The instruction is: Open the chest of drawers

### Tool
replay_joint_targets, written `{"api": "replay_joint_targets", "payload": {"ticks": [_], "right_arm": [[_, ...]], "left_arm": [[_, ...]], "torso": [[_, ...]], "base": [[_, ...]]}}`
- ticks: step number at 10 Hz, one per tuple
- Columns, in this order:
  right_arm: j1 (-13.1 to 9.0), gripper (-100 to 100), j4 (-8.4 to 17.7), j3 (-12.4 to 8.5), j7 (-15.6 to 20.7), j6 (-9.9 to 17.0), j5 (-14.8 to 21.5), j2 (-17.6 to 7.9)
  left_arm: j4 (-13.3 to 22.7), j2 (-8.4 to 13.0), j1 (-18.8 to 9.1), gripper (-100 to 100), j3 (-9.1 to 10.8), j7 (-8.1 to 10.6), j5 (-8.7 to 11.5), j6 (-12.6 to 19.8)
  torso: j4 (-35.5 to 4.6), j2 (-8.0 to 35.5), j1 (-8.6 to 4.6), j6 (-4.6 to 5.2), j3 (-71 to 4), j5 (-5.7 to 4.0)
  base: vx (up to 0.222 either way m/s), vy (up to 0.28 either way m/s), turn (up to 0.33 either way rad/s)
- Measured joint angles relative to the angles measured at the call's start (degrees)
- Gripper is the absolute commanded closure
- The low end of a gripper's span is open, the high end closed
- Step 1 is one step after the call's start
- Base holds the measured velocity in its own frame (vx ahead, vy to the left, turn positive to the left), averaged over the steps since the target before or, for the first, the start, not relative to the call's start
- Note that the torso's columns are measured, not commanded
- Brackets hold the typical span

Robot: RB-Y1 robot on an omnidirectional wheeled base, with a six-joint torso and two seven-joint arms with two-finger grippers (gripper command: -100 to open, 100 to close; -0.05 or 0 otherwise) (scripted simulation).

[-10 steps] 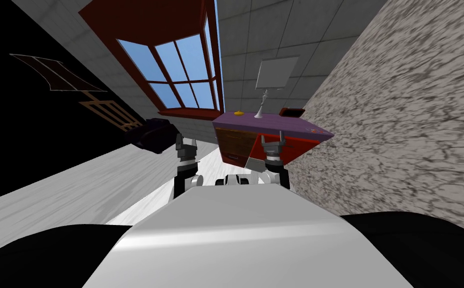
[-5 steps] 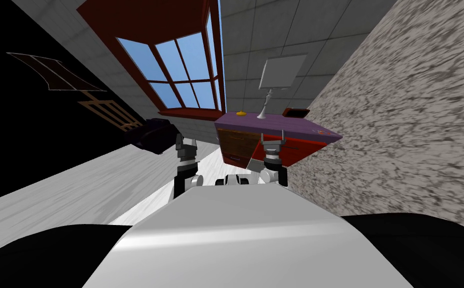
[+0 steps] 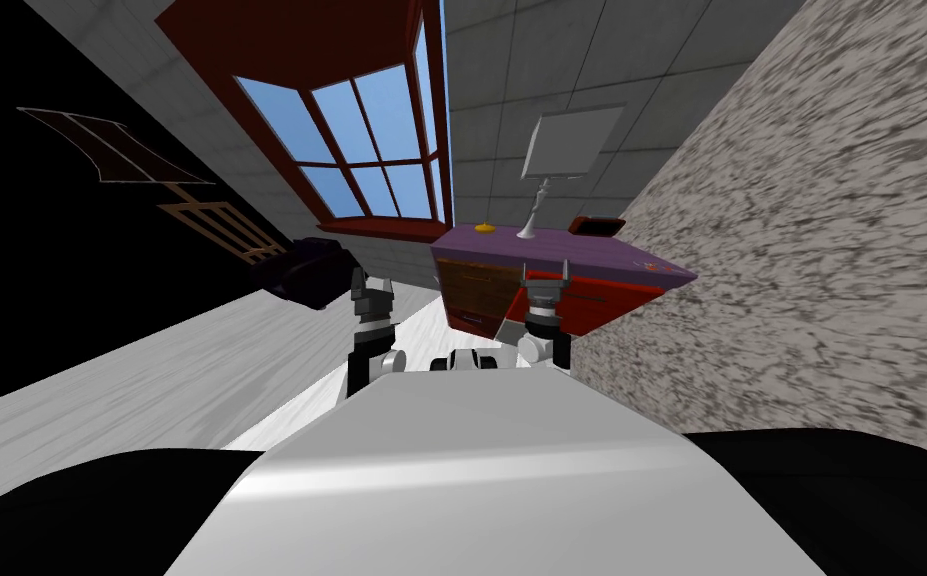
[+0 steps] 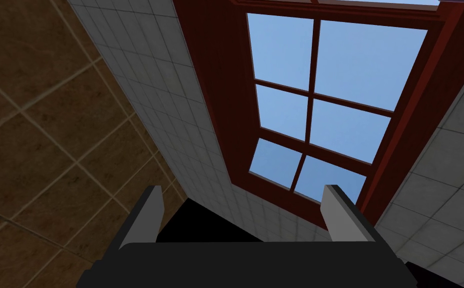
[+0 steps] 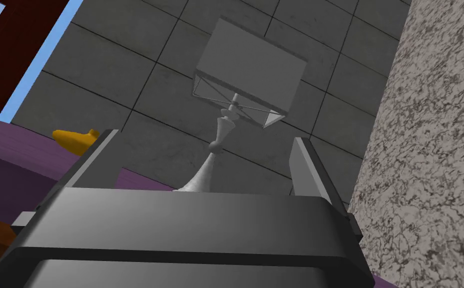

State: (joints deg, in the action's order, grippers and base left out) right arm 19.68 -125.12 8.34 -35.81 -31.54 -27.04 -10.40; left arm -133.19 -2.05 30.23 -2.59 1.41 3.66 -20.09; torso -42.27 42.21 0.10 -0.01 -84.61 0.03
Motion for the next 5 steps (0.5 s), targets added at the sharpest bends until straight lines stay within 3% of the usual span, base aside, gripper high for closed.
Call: {"api": "replay_joint_targets", "payload": {"ticks": [5], "right_arm": [[-2.15,-100,1.46,1.36,-7.54,-1.97,-5.88,0.19]], "left_arm": [[0.00,0.00,0.00,0,0.00,0.00,0.00,0.00]], "torso": [[-0.01,0.05,-0.09,0.00,0.03,-0.02]], "base": [[0.035,0.049,0.005]]}}
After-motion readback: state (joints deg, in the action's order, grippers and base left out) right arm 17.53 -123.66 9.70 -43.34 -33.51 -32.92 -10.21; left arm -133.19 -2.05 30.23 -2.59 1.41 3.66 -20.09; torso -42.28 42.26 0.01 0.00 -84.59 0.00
